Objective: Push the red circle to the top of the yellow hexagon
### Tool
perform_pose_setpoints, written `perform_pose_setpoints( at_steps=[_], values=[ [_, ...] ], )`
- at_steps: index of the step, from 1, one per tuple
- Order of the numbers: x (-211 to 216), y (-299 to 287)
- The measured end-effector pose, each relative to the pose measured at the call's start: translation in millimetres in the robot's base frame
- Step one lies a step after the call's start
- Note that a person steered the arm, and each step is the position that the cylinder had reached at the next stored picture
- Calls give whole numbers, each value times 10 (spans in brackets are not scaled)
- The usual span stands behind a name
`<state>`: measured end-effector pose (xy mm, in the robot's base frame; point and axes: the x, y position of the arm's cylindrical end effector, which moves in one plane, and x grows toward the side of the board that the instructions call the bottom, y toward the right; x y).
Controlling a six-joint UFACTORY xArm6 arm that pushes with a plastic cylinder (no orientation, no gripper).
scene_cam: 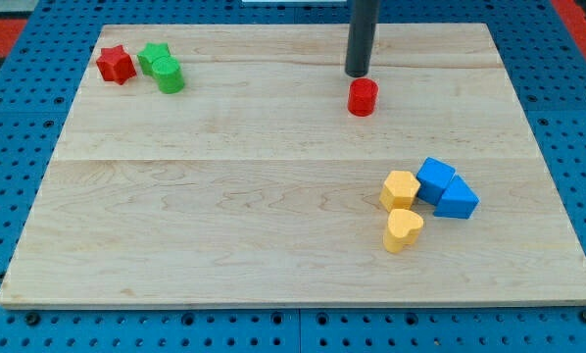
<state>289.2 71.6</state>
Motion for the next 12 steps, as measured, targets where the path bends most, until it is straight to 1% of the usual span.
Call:
perform_pose_setpoints(
  at_steps=[2,6,7,8,9,10,11,12],
  values=[
    [0,-172],
    [38,-140],
    [207,174],
    [434,609],
    [458,878],
    [601,682],
    [857,644],
    [740,648]
  ],
)
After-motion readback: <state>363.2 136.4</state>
